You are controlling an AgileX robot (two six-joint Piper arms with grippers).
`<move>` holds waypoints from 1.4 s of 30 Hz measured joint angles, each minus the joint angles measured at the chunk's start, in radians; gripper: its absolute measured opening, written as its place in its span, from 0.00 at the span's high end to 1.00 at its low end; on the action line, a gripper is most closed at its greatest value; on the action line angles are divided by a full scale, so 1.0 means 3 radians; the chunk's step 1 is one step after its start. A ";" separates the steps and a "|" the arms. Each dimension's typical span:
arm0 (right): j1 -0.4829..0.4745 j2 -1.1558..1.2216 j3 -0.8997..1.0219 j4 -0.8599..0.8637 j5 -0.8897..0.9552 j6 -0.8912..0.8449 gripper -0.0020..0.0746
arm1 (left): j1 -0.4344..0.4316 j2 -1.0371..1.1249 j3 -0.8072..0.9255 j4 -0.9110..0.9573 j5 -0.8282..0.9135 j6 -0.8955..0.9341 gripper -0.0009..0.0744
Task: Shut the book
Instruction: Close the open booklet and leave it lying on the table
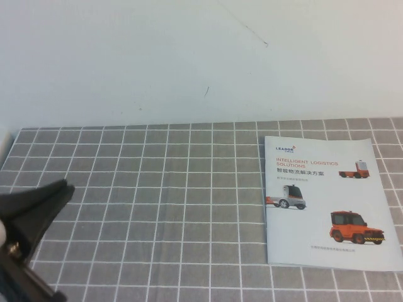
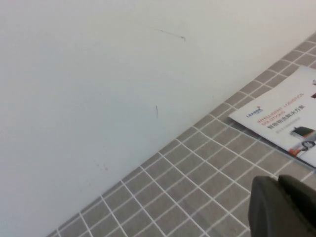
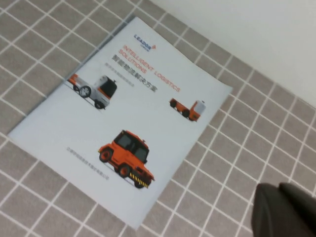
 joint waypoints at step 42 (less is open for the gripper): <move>0.0000 -0.3100 0.2333 0.0277 -0.0612 0.0390 0.98 | 0.0000 -0.0427 0.0563 -0.0057 -0.0440 -0.0128 0.99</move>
